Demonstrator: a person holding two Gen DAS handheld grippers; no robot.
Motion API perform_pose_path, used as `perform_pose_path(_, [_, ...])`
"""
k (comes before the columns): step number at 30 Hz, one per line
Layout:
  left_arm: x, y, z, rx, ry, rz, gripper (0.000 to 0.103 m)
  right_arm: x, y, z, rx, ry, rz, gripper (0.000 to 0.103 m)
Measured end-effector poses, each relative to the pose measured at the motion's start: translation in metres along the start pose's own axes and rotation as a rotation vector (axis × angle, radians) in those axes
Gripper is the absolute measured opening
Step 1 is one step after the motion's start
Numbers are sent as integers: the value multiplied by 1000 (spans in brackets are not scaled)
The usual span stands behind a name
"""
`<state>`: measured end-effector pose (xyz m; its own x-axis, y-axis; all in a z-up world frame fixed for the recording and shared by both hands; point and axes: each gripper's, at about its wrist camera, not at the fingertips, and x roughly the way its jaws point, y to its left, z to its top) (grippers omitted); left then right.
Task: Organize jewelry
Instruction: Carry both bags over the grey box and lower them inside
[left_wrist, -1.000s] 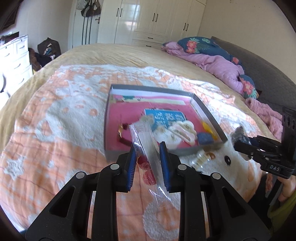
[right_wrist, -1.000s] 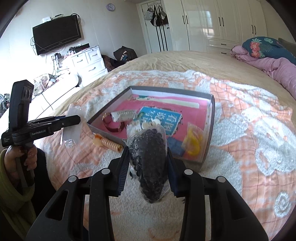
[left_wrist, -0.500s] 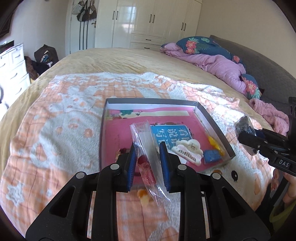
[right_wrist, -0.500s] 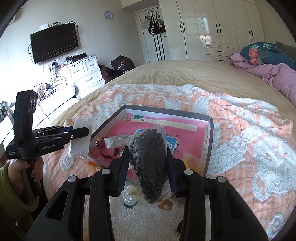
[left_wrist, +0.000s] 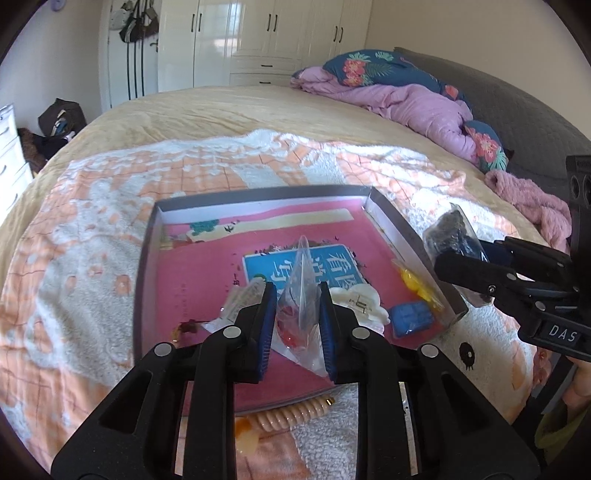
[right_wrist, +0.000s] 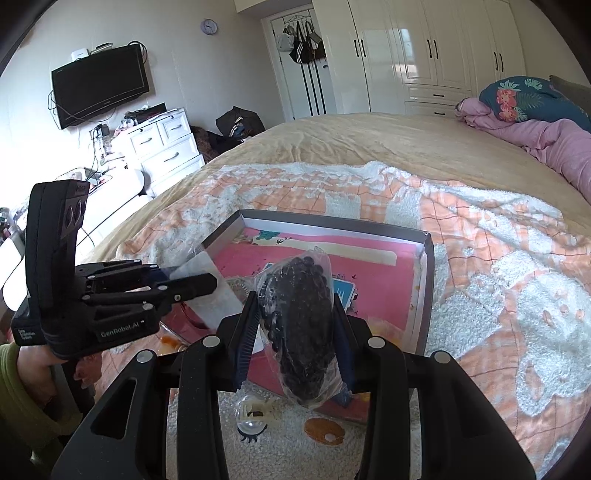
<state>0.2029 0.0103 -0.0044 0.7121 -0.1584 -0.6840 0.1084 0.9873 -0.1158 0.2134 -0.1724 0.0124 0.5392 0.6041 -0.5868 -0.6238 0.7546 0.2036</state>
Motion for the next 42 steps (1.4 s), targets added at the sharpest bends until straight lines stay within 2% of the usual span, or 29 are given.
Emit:
perform_pose_path(13, [14,5,-5,-9,25,-12,15,42,-12,-12,56,97,-2,36])
perform_pose_path(26, [15,8,-5,-16,26,-15,15,56,-15,-21,74,130,-9,39])
perform_pose_path(31, [16,8,-4,-16,26,-14,16,52,-16,-20,86,114,-7,58])
perform_pose_path(42, [17,10,-4,-12,25,-11,19,22,-15,-19,122,52,2,75])
